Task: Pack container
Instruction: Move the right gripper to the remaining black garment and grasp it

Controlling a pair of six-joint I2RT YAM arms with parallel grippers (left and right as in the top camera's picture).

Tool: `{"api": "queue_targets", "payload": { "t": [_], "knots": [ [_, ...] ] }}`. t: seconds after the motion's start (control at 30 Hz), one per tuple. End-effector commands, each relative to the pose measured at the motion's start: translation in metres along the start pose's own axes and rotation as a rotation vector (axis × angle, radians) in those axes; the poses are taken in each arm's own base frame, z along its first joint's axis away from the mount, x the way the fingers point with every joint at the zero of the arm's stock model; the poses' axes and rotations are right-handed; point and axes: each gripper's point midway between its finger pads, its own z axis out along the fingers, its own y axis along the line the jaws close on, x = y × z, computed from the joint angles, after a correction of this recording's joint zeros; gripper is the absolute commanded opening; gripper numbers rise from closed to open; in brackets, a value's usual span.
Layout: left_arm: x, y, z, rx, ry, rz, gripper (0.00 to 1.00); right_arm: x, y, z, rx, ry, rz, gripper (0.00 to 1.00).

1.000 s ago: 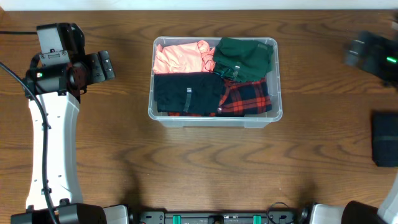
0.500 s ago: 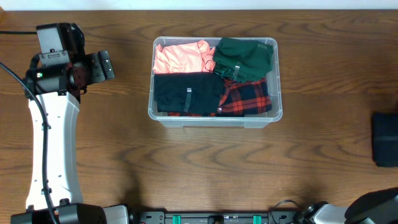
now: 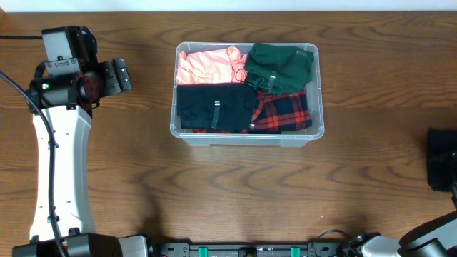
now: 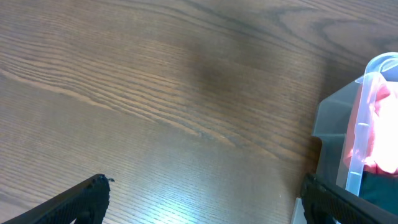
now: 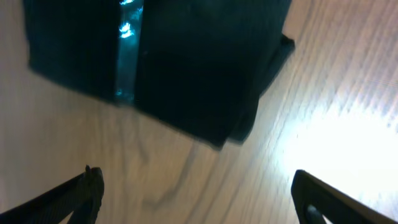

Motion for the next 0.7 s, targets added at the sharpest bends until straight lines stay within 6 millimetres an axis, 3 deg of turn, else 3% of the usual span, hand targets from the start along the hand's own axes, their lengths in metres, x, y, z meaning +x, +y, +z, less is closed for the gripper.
{"api": "queue_targets", "payload": {
  "t": [0.0, 0.17, 0.4, 0.67],
  "knots": [
    [0.003, 0.002, 0.004, -0.008, 0.014, -0.011, 0.98, 0.008, -0.006, 0.014, -0.012, -0.007, -0.034, 0.95],
    [0.003, 0.002, 0.004, -0.008, 0.014, -0.011, 0.98, 0.006, -0.007, 0.030, -0.035, -0.066, -0.041, 0.94],
    [0.003, 0.002, 0.004, -0.008, 0.014, -0.011, 0.98, -0.012, -0.020, 0.034, -0.012, -0.140, -0.013, 0.92],
    [0.003, 0.002, 0.004, -0.008, 0.014, -0.011, 0.98, -0.013, -0.039, 0.060, 0.018, -0.095, 0.054, 0.81]
  ]
}}
